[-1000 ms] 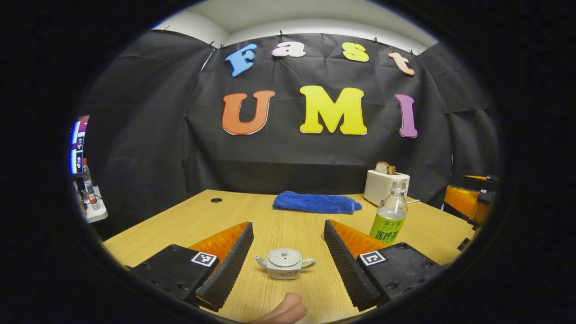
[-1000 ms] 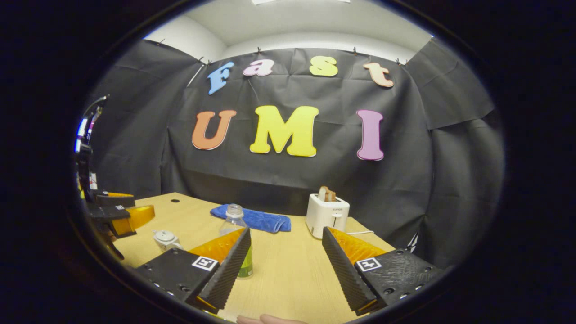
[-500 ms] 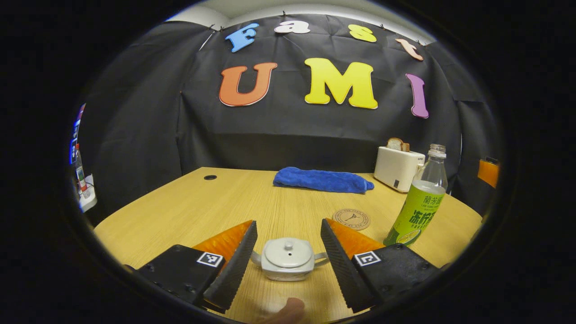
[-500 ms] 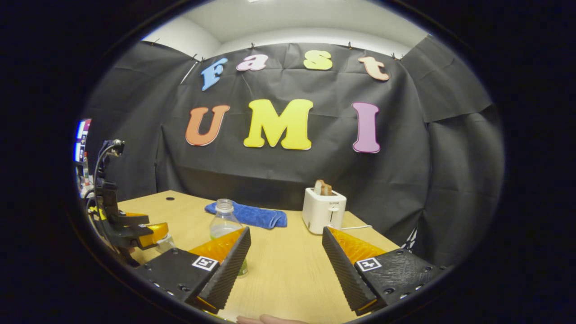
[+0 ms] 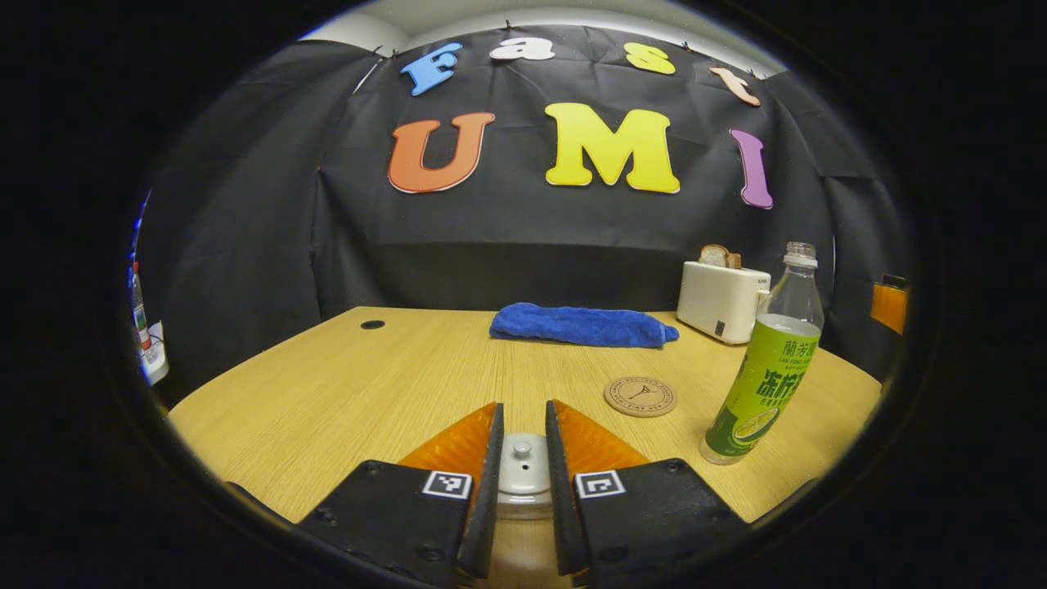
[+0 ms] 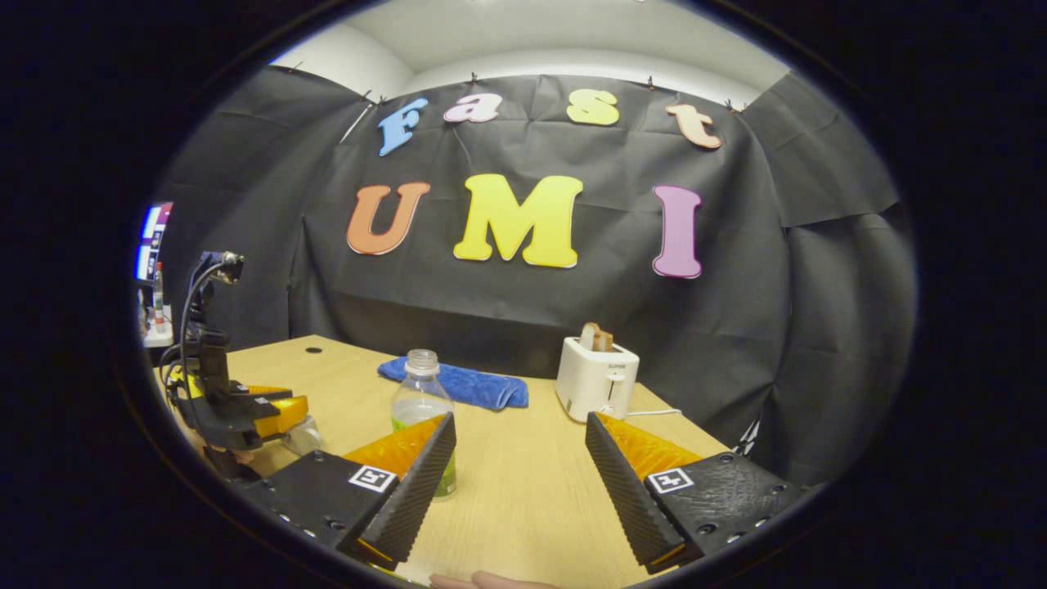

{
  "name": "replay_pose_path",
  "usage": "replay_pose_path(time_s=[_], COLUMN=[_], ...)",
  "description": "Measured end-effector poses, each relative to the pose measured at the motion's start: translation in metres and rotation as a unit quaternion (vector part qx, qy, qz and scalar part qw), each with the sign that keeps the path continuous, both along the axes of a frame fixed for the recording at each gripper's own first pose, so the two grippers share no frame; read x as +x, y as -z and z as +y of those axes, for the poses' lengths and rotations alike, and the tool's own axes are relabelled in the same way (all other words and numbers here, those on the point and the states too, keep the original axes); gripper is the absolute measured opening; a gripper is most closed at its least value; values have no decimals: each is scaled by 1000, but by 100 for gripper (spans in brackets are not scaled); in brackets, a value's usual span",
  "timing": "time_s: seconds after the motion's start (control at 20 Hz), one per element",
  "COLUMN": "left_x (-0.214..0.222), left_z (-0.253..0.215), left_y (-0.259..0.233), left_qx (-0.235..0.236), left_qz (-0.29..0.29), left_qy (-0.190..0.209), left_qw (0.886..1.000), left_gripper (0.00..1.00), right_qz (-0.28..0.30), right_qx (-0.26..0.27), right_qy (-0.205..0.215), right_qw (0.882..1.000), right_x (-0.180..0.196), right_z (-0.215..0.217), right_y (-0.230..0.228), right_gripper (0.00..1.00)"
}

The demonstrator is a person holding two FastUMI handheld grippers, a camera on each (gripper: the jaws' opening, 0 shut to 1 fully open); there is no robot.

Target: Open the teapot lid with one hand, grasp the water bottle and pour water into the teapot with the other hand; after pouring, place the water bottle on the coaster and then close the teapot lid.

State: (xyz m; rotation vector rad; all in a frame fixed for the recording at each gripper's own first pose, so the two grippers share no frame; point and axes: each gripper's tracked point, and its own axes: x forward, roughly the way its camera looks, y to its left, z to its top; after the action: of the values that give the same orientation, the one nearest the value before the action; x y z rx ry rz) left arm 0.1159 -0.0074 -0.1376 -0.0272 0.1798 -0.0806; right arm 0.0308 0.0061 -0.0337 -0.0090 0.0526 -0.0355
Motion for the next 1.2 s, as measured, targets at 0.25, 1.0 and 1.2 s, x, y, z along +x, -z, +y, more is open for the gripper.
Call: replay_pose_path(time_s=[0.25,1.0,1.2], left_x=[1,-71,-91], left_z=[-3,24,21], left_y=[-4,-91,-116], left_qx=[8,1,-6], left_qz=[-10,-35,-55], left_qy=[2,-21,-12], left_qw=[1000,999,998], left_gripper=[7,4,4], right_qz=[10,22,34], right_qx=[7,48,75], right_qy=[3,-75,-84], right_qw=[1000,996,993], right_x=[5,20,33], right_z=[-2,50,71], right_y=[6,38,52], right_gripper=[95,98,95])
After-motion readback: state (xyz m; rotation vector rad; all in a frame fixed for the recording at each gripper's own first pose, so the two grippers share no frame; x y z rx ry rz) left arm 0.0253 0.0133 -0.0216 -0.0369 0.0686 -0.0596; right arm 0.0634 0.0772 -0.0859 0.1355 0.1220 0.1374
